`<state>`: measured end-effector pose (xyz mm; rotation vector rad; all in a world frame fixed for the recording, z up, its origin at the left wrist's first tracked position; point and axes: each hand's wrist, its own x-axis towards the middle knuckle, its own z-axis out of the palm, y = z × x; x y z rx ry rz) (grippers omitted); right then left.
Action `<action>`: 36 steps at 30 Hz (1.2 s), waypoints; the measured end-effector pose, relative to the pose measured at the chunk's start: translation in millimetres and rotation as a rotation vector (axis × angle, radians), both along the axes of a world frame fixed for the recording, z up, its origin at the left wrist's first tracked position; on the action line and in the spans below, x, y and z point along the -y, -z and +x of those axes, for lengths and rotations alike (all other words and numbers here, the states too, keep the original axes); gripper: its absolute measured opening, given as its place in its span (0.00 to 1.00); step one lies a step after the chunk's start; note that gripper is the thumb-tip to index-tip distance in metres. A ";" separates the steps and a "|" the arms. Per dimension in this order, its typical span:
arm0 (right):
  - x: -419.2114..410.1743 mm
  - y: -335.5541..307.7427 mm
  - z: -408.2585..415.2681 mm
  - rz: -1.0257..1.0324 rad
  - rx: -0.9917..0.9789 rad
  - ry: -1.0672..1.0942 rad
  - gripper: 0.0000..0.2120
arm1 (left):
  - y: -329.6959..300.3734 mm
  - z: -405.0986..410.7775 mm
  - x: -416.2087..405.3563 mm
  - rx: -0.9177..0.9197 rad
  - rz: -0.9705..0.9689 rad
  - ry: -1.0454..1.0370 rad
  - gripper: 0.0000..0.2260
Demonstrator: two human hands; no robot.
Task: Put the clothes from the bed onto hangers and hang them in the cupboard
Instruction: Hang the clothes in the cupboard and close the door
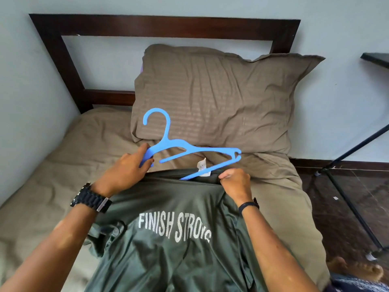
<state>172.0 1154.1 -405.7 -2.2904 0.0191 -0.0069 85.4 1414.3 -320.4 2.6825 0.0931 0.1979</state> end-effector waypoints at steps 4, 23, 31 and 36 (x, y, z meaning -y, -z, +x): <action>4.5 0.2 0.2 0.114 0.058 0.041 0.12 | -3.5 -7.4 -1.5 -0.027 -0.034 0.068 0.11; -6.3 3.2 7.4 0.226 0.046 0.086 0.11 | -37.0 -27.4 10.2 -0.026 0.060 0.133 0.13; 1.0 -2.0 11.5 0.358 -0.091 0.120 0.15 | -42.6 -37.3 21.1 0.010 0.088 0.092 0.14; 12.8 -11.4 15.4 0.458 -0.117 0.129 0.15 | -39.1 -37.7 25.9 -0.040 0.135 0.091 0.16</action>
